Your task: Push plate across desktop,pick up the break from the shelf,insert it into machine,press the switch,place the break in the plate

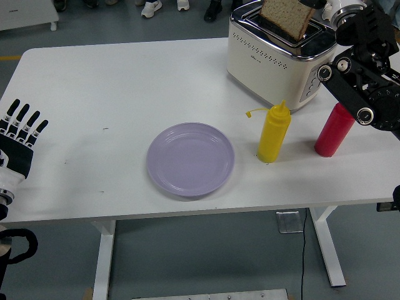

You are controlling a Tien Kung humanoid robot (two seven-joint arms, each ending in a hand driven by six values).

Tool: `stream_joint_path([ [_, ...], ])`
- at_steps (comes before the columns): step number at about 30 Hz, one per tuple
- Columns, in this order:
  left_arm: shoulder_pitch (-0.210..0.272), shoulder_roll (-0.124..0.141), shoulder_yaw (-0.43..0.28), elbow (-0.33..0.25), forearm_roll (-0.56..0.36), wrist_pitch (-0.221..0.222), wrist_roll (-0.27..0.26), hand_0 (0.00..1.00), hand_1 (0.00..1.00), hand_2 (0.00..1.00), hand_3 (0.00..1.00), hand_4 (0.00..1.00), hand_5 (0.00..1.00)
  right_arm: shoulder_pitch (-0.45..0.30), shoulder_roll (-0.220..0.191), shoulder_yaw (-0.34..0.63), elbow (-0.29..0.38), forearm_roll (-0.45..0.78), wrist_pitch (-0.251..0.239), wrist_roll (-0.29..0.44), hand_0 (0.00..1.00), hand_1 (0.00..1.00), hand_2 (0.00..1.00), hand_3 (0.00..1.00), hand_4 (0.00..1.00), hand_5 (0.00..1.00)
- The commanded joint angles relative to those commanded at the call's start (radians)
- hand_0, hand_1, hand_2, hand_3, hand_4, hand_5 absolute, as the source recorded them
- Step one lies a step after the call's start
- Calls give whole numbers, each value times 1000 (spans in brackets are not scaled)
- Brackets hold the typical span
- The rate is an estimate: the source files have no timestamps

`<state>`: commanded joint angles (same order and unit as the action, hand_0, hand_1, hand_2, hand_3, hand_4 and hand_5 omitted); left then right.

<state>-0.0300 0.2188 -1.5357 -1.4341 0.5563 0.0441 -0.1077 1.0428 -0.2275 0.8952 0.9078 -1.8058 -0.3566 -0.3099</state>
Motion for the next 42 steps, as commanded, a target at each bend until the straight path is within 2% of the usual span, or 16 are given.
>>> stream_joint_path([
  [9,-2,1,2,2,-2,-1,0,794,854,902,858,618,998,-1,8,-10,-18,-3,7,1,383,367,424,467,211,2],
  [12,-3,2,3,1,-3,-1,0,794,854,902,858,618,998,-1,9,-19,-30,-8,24,-10,383,367,424,467,211,2],
  [13,-4,3,3,1,-3,-1,0,795,853,901,859,619,998,-1,10,-21,-33,-9,31,-15,364,452,502,516,395,46],
  [18,-5,3,5,1,-3,-2,0,795,853,901,859,619,998,-2,11,-30,-48,-10,97,-45,364,452,502,516,395,46],
  [19,-5,3,6,1,-3,-2,0,794,853,901,858,618,998,-3,11,-31,-49,-8,110,-49,577,649,700,694,561,142],
  [24,-3,4,7,2,-4,-2,0,794,853,901,858,618,998,-7,9,-27,-49,12,140,-42,577,649,700,694,561,142],
  [25,-3,4,7,2,-4,-2,0,794,853,902,858,618,998,-8,8,-25,-48,19,141,-35,875,885,982,998,758,279],
  [30,-1,3,10,2,-5,-2,-1,794,853,902,858,618,998,-11,5,-16,-45,43,140,-11,875,885,982,998,758,279],
  [31,-1,3,10,2,-5,-2,-1,794,853,902,858,618,998,-12,5,-14,-45,48,135,-6,919,918,998,998,803,309],
  [37,-1,4,12,3,-5,-3,-1,794,853,902,858,619,998,-19,-3,-3,-40,68,100,17,912,911,998,998,805,330],
  [42,1,4,12,2,-5,-3,-1,794,853,902,858,619,998,-30,-25,4,-15,68,37,13,912,911,998,998,805,330],
])
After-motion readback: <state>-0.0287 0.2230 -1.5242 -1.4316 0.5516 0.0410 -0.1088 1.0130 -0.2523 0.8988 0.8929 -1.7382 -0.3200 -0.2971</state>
